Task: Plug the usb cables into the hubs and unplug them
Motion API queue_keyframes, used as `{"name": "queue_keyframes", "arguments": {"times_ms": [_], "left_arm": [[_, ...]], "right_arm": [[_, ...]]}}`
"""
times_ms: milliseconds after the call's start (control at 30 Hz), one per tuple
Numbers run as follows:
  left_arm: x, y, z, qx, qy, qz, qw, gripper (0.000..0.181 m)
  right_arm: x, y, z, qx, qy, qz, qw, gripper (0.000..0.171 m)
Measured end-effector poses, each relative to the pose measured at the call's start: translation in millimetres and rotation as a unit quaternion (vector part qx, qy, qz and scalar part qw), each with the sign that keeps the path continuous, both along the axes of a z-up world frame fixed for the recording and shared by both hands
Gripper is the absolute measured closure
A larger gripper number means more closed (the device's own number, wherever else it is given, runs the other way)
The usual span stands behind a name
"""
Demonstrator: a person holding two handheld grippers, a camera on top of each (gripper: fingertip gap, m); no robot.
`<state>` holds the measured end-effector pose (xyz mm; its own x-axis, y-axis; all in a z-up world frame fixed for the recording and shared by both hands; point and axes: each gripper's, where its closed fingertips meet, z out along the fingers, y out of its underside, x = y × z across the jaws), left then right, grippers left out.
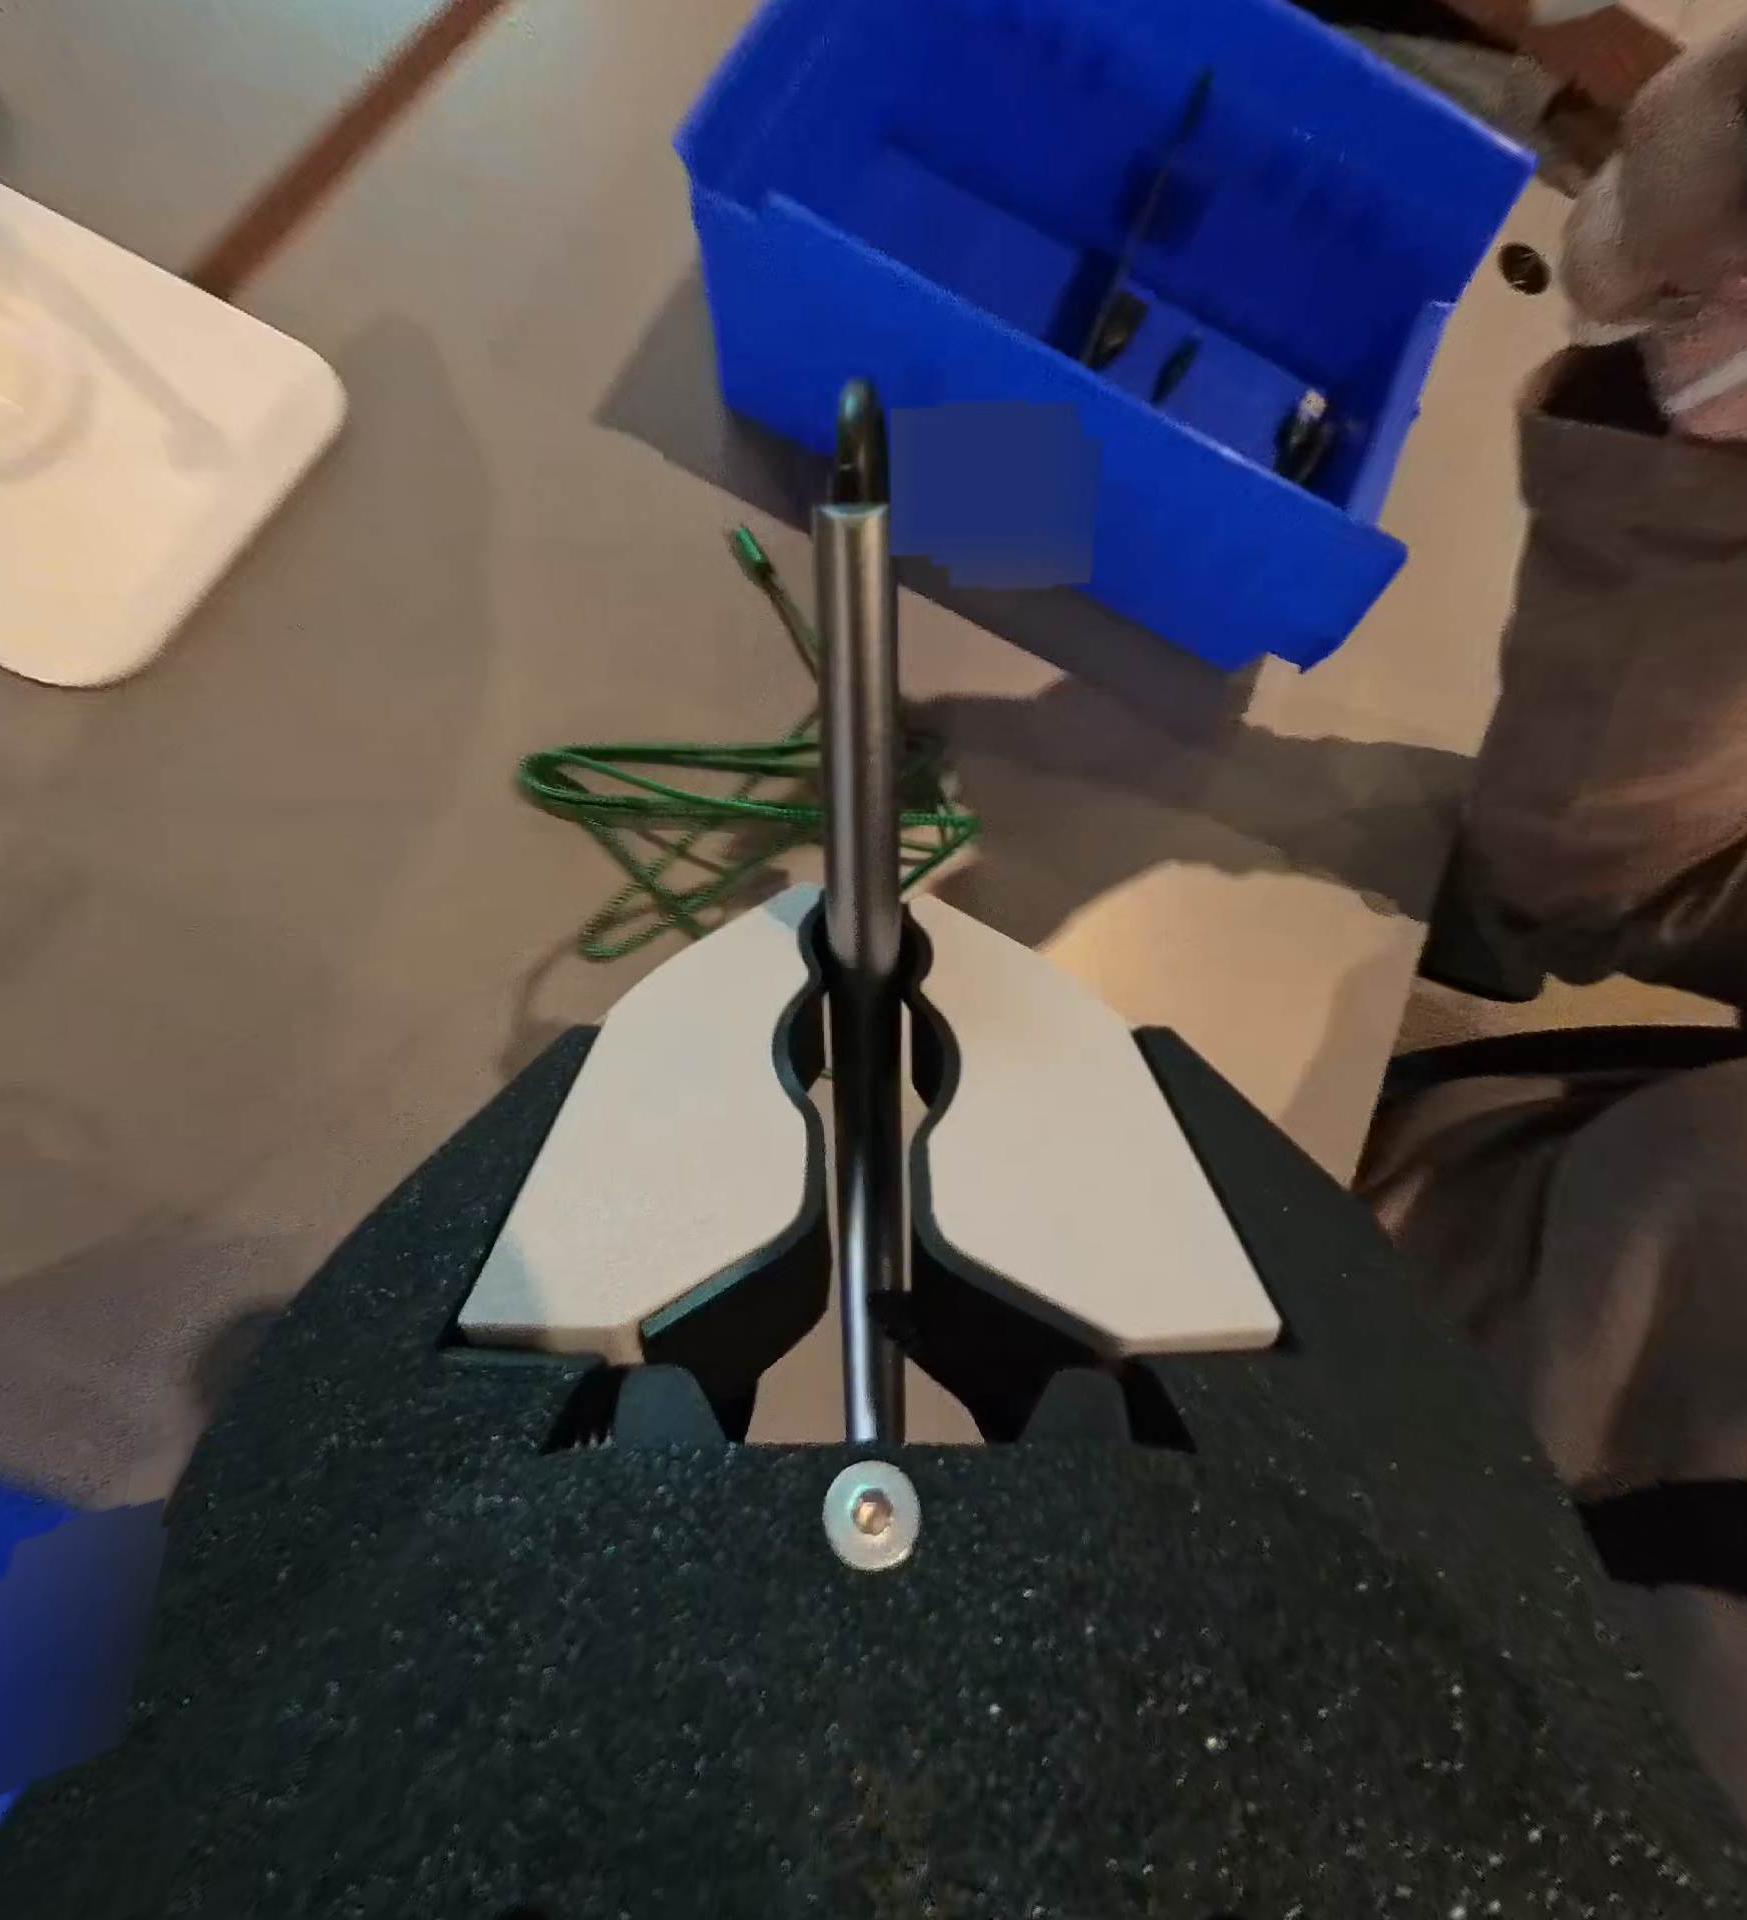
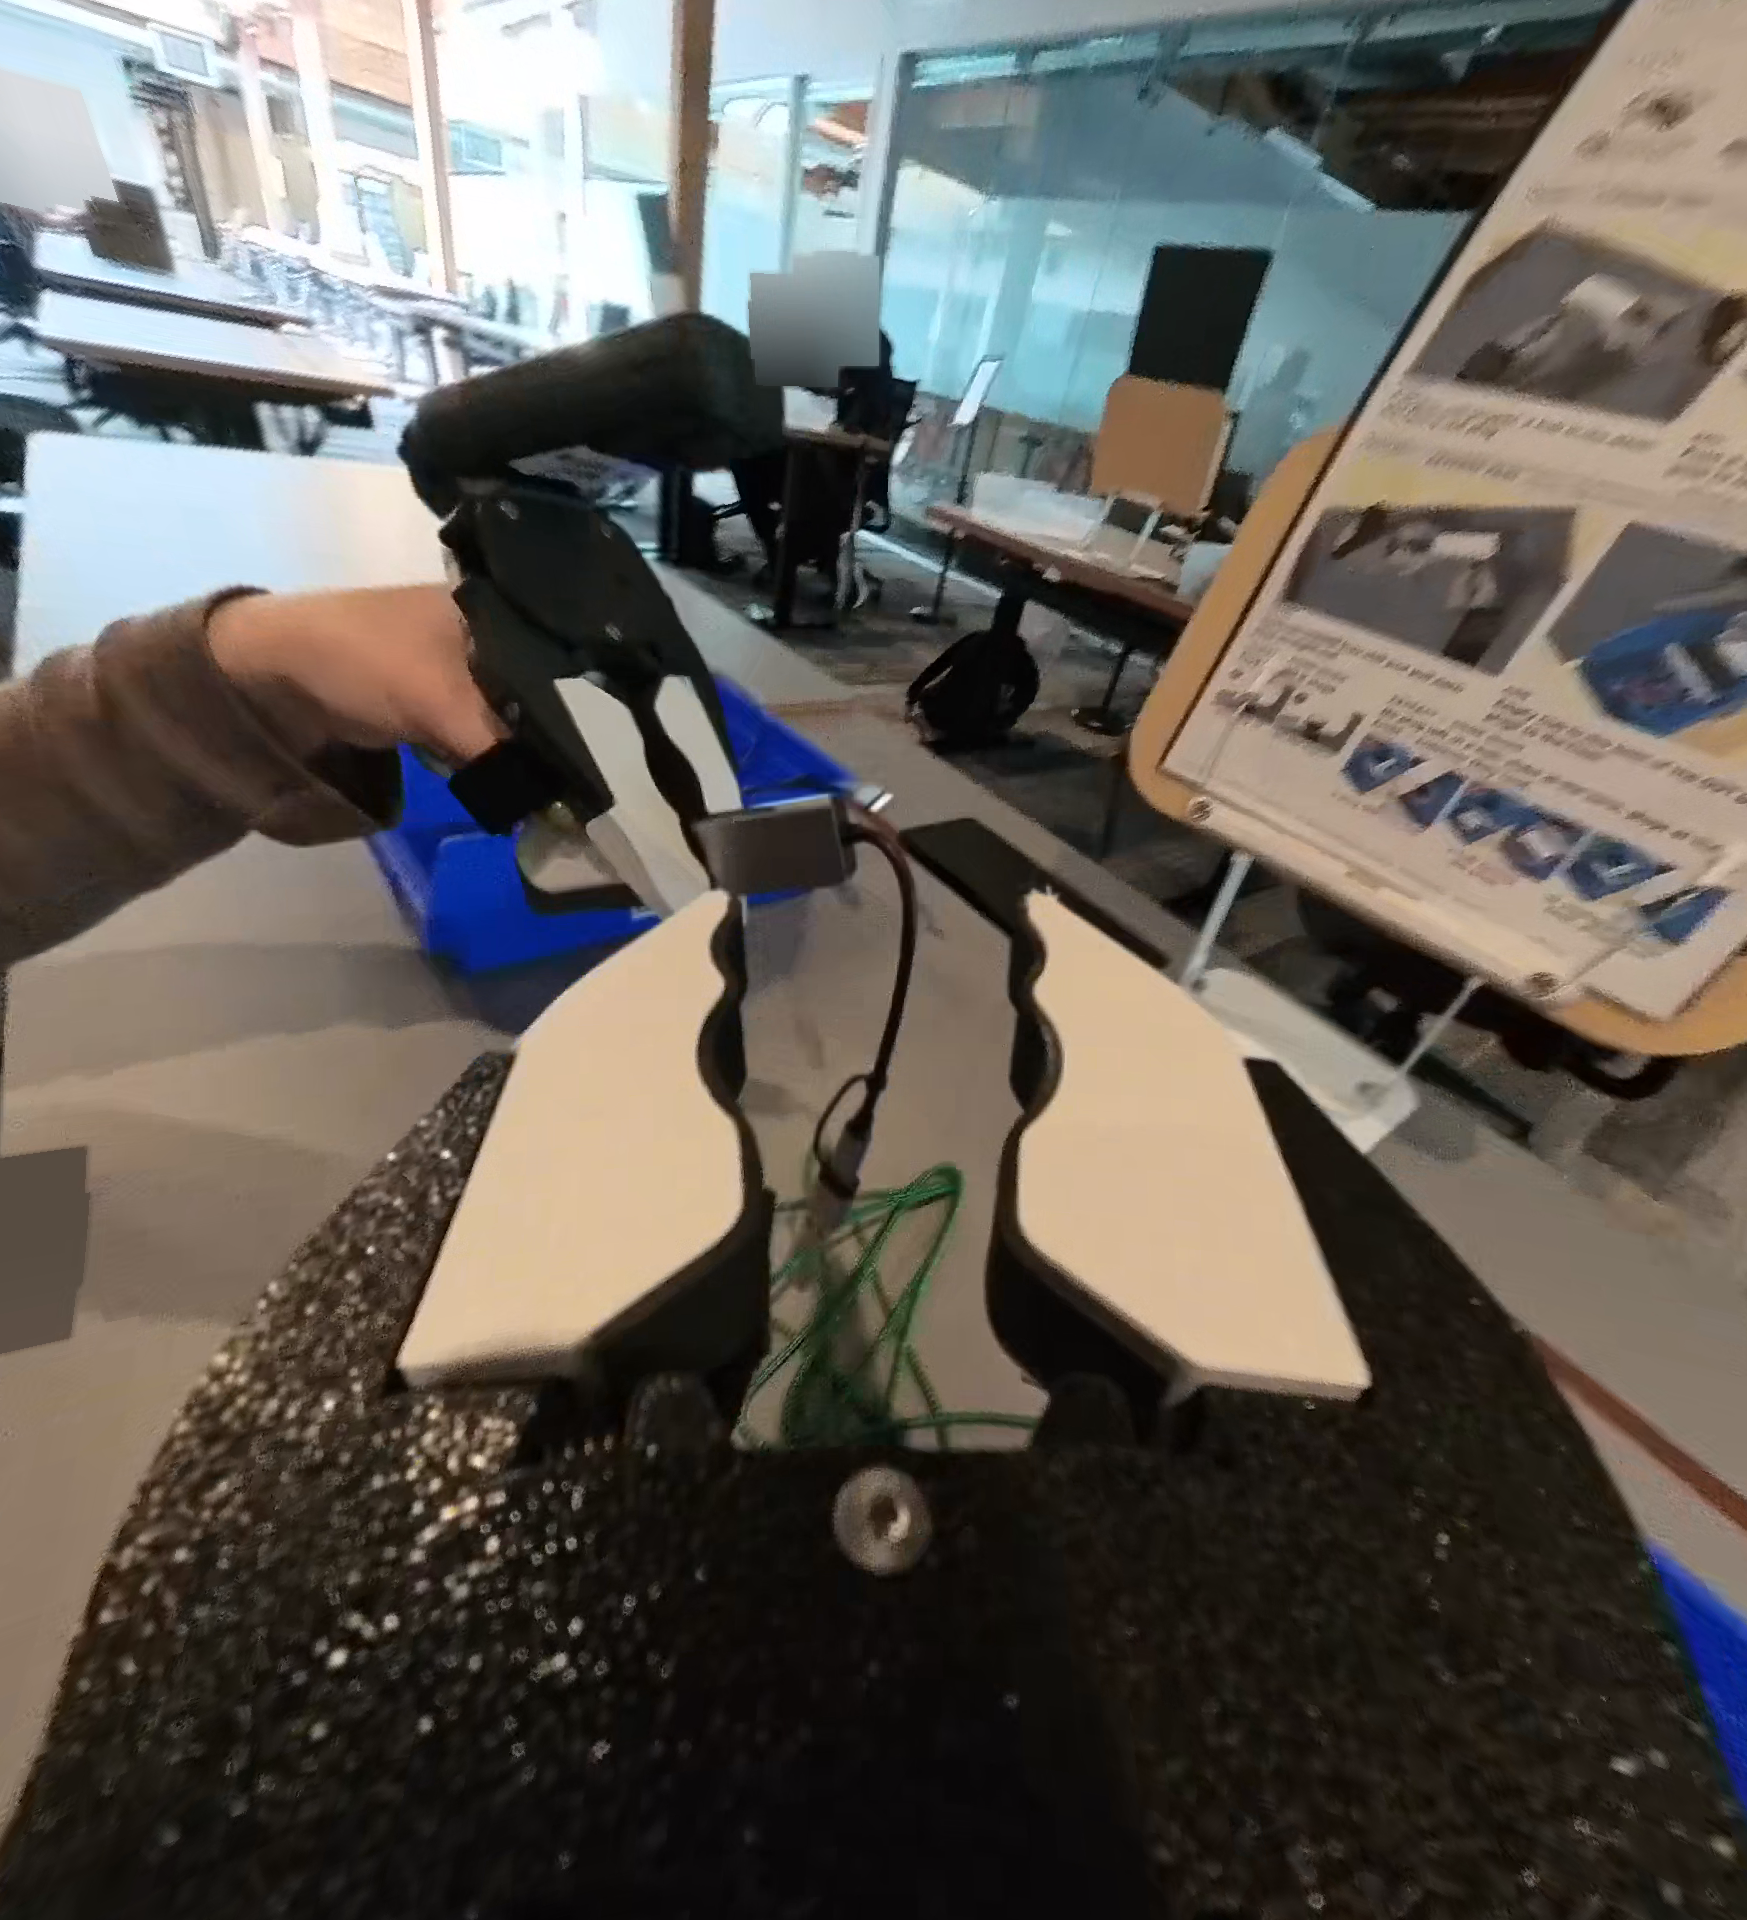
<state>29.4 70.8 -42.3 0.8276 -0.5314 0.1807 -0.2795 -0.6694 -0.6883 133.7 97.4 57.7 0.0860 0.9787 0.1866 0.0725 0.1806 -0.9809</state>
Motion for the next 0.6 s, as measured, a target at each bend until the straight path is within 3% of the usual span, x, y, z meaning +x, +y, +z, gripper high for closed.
{"name": "queue_keyframes", "arguments": {"times_ms": [200,500,600], "left_arm": [[25,-14,-69,-0.055,-0.058,-0.002,0.997,0.17],[30,-18,-131,-0.144,-0.16,0.03,0.976,0.169],[27,-14,-135,-0.131,-0.179,0.047,0.974,0.151]], "right_arm": [[-18,-1,-61,-0.026,-0.018,0.051,0.998,0.121],[-36,-5,-96,-0.079,-0.052,0.087,0.992,0.12],[-39,-8,-106,-0.083,-0.072,0.098,0.989,0.119]]}}
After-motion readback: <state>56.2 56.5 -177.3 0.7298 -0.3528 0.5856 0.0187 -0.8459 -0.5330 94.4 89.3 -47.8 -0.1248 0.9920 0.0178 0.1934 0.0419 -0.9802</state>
